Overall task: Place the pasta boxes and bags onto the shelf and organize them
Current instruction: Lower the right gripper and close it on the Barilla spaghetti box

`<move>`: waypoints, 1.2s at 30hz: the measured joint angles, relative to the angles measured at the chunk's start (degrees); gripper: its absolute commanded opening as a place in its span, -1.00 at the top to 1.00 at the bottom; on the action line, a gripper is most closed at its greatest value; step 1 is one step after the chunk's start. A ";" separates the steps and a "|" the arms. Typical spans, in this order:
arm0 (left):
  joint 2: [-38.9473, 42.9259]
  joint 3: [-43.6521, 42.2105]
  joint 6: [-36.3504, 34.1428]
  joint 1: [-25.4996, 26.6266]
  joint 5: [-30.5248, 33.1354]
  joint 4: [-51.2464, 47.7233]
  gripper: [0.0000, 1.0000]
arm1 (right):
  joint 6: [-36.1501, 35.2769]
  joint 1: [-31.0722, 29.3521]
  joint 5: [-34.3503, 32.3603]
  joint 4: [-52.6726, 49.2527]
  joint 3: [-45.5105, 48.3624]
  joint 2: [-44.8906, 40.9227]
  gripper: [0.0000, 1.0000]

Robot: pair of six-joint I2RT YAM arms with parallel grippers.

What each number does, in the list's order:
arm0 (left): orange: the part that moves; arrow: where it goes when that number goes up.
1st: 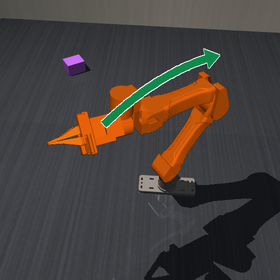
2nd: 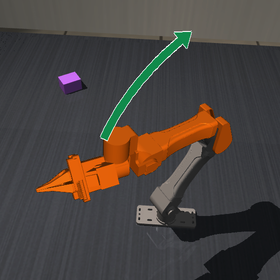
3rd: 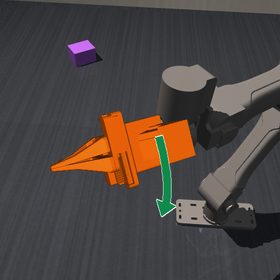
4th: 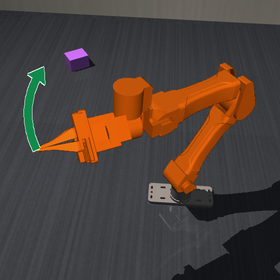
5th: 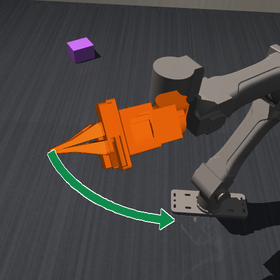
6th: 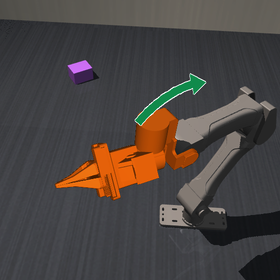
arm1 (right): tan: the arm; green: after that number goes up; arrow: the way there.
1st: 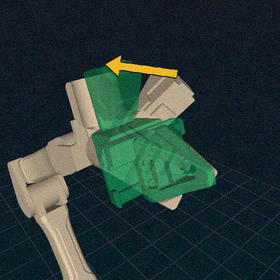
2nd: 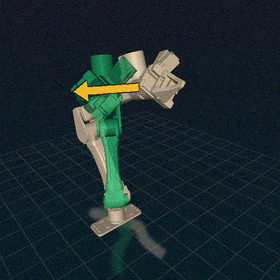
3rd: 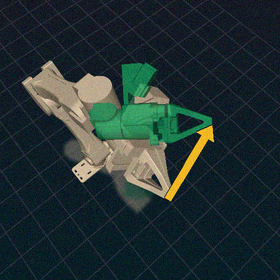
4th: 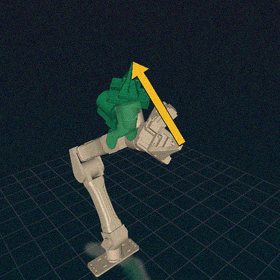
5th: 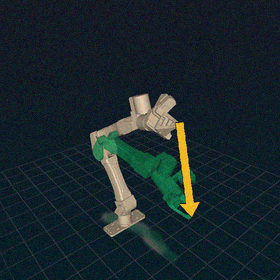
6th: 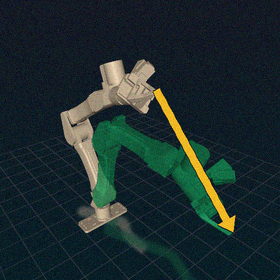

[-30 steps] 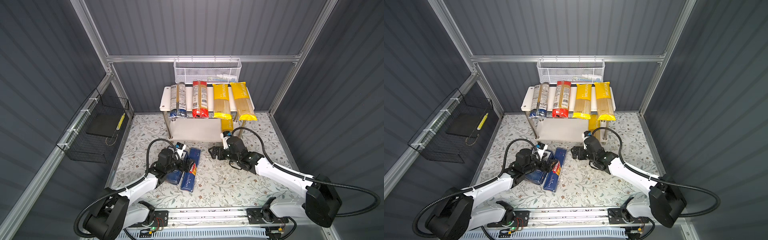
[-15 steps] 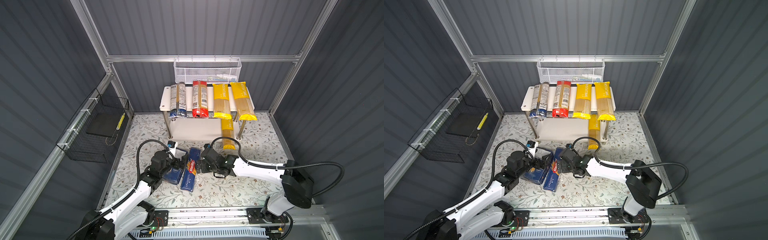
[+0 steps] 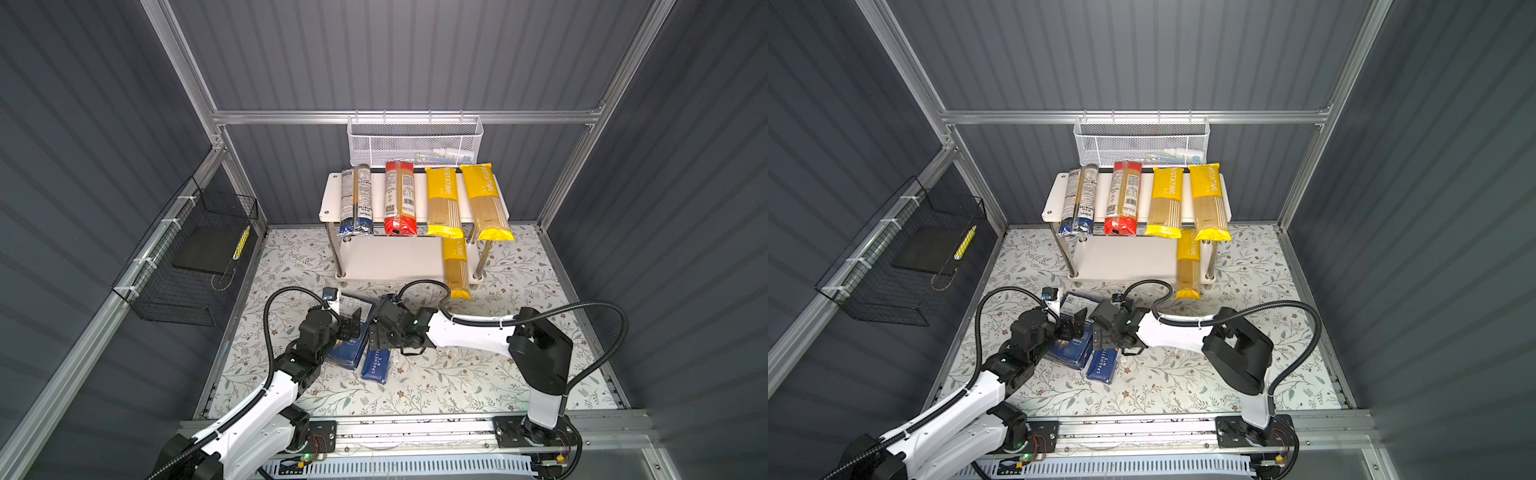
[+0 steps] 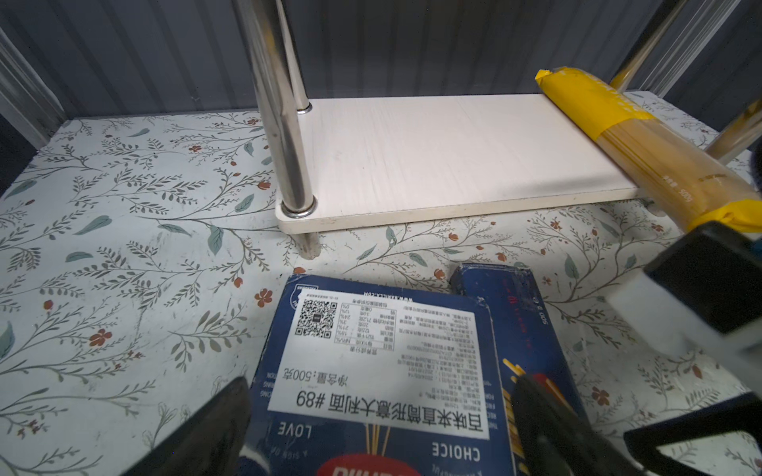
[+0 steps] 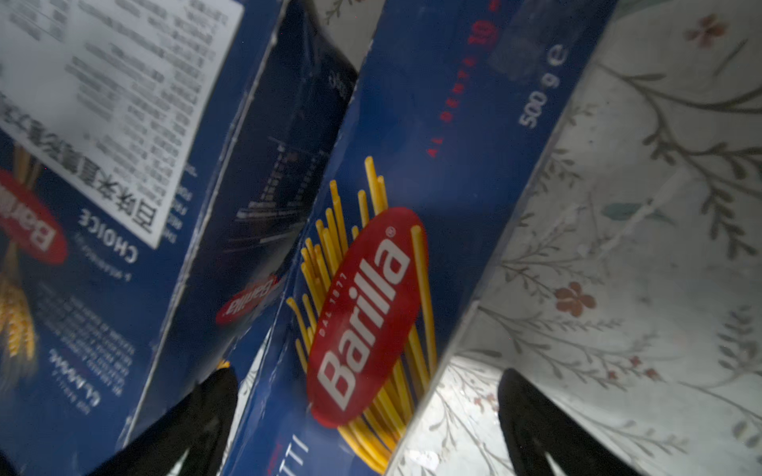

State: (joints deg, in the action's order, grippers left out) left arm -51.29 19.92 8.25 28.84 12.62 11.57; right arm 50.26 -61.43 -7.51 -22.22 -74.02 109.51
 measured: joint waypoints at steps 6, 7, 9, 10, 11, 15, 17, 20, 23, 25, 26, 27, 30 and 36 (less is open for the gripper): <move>-1.01 0.00 0.02 0.00 -0.24 0.15 -0.98 | 1.90 -0.22 0.68 -1.84 -0.31 2.23 -0.98; -1.11 0.00 0.07 0.00 -0.39 0.20 -0.99 | 2.14 -0.22 0.70 -2.03 -0.37 2.23 -0.98; -1.68 0.00 0.11 0.00 -0.63 0.24 -0.99 | 2.60 -0.22 0.66 -2.47 -0.46 2.23 -0.98; -2.03 0.00 0.11 0.00 -0.74 0.22 -0.99 | 2.84 -0.22 0.61 -2.62 -0.46 2.23 -0.98; -2.40 0.00 0.11 0.00 -0.83 0.22 -0.99 | 3.15 -0.22 0.61 -2.75 -0.46 2.23 -0.98; -3.13 0.00 0.11 0.00 -1.55 0.17 -0.99 | 3.76 -0.04 0.68 -2.97 -0.24 2.21 -0.98; -3.10 0.00 0.11 0.00 -1.70 0.24 -0.99 | 4.07 0.20 1.05 -2.54 0.68 1.88 -0.98; -3.06 0.00 0.11 0.00 -1.90 0.24 -0.99 | 4.87 0.94 2.16 -0.42 4.09 -0.26 -0.98; -2.97 0.00 0.11 0.00 -1.95 0.24 -0.99 | 5.25 1.95 2.58 -0.61 7.54 -3.13 -0.98; -2.95 0.00 0.11 0.00 -1.95 0.24 -0.99 | 5.25 2.58 2.58 -1.64 8.50 -4.22 -0.98; -2.97 0.00 0.11 0.00 -1.97 0.22 -0.99 | 5.22 2.86 2.58 -2.03 8.83 -4.63 -0.98; -2.97 0.00 0.11 0.00 -2.01 0.24 -0.99 | 5.18 3.10 2.58 -2.34 9.22 -5.11 -0.98; -2.97 0.00 0.11 0.00 -2.16 0.22 -0.99 | 4.24 3.52 2.36 -2.56 11.04 -6.91 -0.98; -2.99 0.00 0.11 0.00 -2.21 0.24 -0.99 | -3.08 3.08 1.77 -4.13 12.85 -10.64 -0.98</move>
State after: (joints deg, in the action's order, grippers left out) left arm -54.28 19.92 8.36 28.84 10.41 11.81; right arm 47.18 -58.35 -5.74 -26.35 -61.17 98.87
